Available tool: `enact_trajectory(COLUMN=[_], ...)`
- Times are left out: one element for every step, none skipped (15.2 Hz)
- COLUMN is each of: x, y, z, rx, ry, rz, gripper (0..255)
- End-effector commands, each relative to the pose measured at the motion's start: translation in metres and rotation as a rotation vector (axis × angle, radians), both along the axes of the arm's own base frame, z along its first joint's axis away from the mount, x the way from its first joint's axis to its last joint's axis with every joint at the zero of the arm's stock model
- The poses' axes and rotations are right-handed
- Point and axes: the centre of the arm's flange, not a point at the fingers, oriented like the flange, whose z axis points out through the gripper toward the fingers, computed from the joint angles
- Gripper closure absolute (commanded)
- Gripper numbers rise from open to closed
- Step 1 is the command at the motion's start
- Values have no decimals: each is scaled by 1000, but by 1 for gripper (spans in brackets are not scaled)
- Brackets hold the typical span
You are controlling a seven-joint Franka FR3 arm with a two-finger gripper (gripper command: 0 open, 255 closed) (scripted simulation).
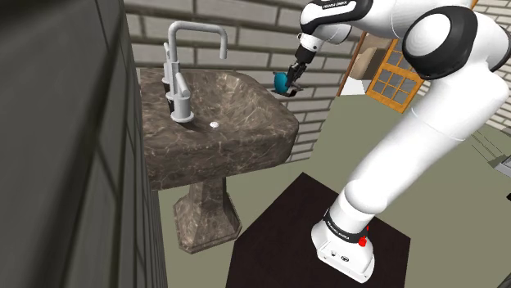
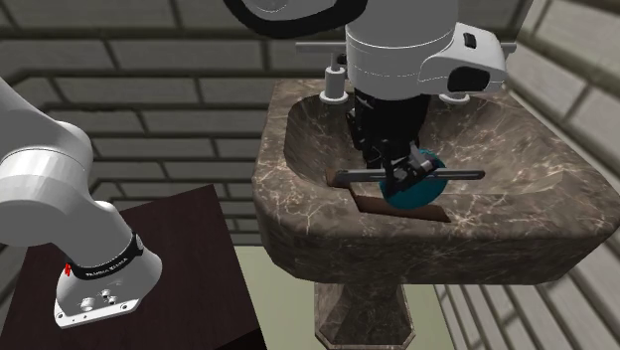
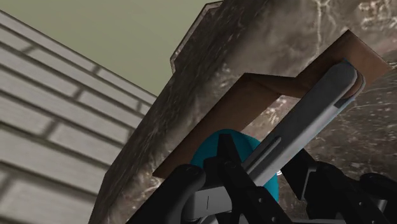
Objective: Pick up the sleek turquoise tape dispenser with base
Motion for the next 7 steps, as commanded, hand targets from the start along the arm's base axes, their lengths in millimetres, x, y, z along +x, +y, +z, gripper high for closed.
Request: enact_trajectory(x=[0, 0, 0, 0, 0, 0, 0], y=[0, 0, 0, 0, 0, 0, 0], z=[10, 15, 20, 26, 31, 32, 32], rx=[0, 0, 0, 0, 0, 0, 0], ry=[0, 0, 0, 0, 0, 0, 0], rz=[0, 0, 0, 0, 0, 0, 0], gripper=[255, 255, 255, 255, 255, 255, 255])
